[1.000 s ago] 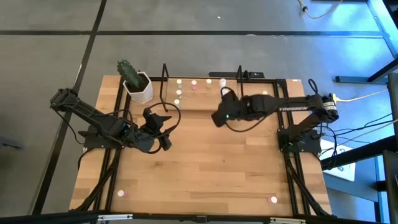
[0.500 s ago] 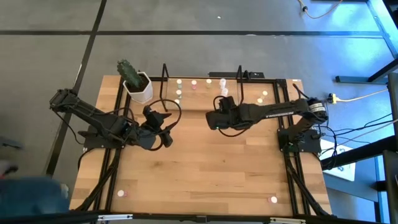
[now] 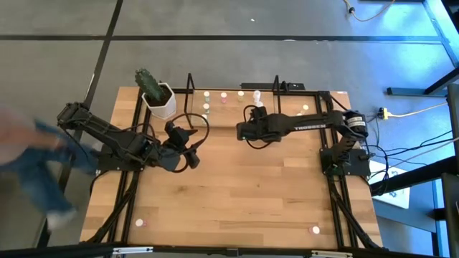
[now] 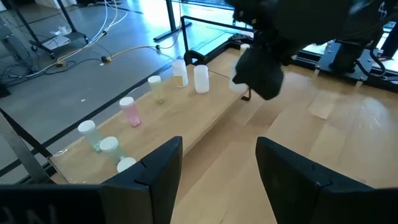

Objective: Pick and place medicine bottles onto shelf by color
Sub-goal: Put the white pill bottle on the shelf aligned with the other white pill bottle

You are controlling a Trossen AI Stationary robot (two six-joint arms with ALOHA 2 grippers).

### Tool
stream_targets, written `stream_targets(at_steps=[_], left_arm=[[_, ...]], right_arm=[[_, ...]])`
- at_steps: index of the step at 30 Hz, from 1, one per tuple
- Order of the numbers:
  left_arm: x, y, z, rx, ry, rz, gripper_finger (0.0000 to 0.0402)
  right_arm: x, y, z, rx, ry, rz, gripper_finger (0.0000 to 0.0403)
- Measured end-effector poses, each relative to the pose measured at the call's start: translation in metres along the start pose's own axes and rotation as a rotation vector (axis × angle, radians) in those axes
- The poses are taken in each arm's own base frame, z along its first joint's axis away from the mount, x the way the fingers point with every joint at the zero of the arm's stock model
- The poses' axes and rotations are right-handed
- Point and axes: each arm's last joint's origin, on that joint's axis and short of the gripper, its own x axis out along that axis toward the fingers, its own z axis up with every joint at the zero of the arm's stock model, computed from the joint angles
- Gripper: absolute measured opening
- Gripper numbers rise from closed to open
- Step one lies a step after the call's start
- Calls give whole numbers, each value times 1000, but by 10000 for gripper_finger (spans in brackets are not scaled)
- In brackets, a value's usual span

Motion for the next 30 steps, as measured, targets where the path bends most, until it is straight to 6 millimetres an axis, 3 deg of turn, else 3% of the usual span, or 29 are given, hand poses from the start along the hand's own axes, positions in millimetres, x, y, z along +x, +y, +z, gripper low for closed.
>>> stream_targets(at_steps=[11, 30], left_arm=[[0, 0, 0, 1, 3, -4, 198], [0, 0, 0, 0, 3, -4, 198]], right_arm=[[29, -9, -18, 63, -16, -25, 158], [49, -13, -24, 115, -110, -17, 158]])
